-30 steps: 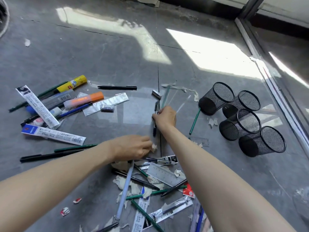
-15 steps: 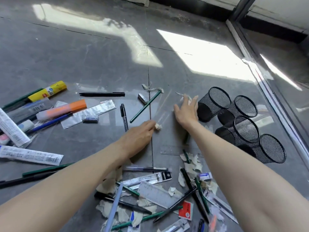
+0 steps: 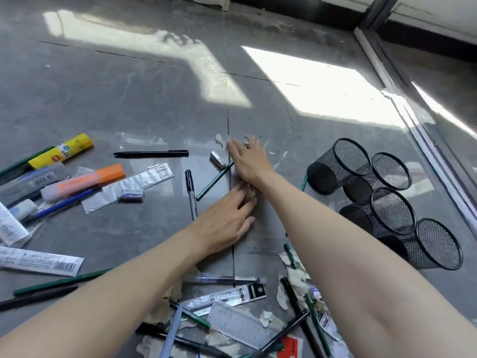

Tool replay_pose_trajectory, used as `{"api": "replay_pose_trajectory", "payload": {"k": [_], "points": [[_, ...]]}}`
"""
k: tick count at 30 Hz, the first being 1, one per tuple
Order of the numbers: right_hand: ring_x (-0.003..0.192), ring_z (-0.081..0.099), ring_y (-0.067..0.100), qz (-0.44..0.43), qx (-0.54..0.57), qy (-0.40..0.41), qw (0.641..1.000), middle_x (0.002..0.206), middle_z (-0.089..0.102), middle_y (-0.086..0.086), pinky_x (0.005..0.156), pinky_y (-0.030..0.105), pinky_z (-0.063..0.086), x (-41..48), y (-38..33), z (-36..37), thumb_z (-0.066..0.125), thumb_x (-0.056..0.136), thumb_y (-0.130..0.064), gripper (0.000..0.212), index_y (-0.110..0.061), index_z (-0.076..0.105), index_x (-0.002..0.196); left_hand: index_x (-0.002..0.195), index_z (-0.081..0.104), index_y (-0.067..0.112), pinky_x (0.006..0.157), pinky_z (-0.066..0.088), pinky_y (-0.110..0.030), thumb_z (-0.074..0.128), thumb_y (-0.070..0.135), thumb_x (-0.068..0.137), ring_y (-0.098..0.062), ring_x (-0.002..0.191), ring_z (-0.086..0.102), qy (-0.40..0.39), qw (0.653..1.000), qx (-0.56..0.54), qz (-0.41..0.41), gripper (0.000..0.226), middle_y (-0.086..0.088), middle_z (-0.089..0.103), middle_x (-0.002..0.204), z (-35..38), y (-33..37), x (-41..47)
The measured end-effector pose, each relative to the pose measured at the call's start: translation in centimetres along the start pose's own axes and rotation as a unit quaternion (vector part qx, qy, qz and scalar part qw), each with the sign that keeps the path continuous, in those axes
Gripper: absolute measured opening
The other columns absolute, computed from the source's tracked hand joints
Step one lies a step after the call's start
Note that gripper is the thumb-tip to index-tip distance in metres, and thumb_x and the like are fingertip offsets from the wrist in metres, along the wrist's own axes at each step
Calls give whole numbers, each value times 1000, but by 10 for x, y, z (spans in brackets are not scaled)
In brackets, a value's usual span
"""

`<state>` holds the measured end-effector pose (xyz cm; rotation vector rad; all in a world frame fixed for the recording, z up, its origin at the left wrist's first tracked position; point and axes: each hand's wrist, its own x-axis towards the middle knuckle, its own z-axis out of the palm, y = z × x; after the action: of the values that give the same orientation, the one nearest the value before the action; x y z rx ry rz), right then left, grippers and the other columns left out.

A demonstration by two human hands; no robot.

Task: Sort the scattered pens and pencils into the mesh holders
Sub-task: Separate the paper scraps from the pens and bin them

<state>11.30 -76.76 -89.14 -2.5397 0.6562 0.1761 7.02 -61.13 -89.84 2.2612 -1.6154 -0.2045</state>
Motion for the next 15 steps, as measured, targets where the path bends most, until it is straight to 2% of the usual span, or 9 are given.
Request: {"api": "replay_pose_trajectory", "payload": {"k": [2, 5, 7, 8, 10, 12, 14, 15], "points": [[135, 28, 33, 30, 20, 40, 999, 145, 35, 17, 107, 44, 26, -3, 13, -7, 18, 99, -44, 56, -12, 35, 142, 144, 30, 6, 118, 7, -30, 8, 47, 92, -23, 145, 8, -25, 999, 22, -4, 70, -14, 21, 153, 2, -1, -2], [134, 31, 33, 69, 11, 61, 996, 142, 34, 19, 108, 43, 26, -23, 38, -14, 24, 99, -44, 56, -5, 37, 136, 149, 14, 4, 112, -8, -24, -6, 54, 85, -20, 146, 1, -45, 998, 28, -43, 83, -12, 6, 158, 0, -1, -3], [131, 29, 35, 72, 12, 53, 996, 138, 33, 19, 106, 42, 25, -39, 48, -10, 28, 100, -34, 42, -7, 39, 131, 149, 11, 4, 112, -8, -24, 5, 52, 95, -20, 146, -1, -42, 996, 16, -78, 73, -11, 4, 158, -3, -6, -1], [133, 25, 34, 63, -2, 47, 997, 141, 30, 18, 108, 41, 23, -48, 50, -5, 28, 100, -32, 43, -7, 37, 134, 149, 11, 4, 114, -5, -25, 14, 48, 99, -19, 146, -1, -40, 995, 9, -96, 67, -10, 3, 158, -5, -11, 1], [144, 11, 26, 68, -2, 46, 997, 155, 16, 14, 117, 39, 11, -77, 43, 6, 27, 100, -39, 56, -5, 24, 145, 149, 12, 4, 116, 2, -30, 24, 40, 101, -20, 146, 1, -23, 992, -1, -125, 61, -10, 6, 158, -9, -20, 2], [147, -2, 19, 58, 3, 46, 997, 160, 1, 9, 119, 34, -1, -107, 36, 19, 27, 101, -40, 63, -6, 9, 151, 148, 13, 4, 116, 5, -32, 27, 30, 102, -22, 146, 4, -15, 990, 0, -138, 55, -10, 8, 158, -13, -27, 2], [147, -3, 16, -9, -20, 32, 999, 160, 0, 6, 117, 29, -5, -135, 22, 28, 29, 102, -35, 60, -7, 9, 151, 148, 17, 3, 116, 7, -33, 30, 16, 100, -24, 145, 8, -14, 991, -4, -132, 51, -12, 12, 157, -17, -31, 2], [147, 1, 16, -65, -31, 23, 997, 160, 6, 5, 117, 28, -5, -146, 15, 30, 31, 102, -32, 57, -8, 14, 150, 145, 25, 1, 115, 12, -34, 29, 12, 97, -27, 143, 18, -7, 992, -9, -122, 50, -14, 20, 154, -20, -32, 1]]}}
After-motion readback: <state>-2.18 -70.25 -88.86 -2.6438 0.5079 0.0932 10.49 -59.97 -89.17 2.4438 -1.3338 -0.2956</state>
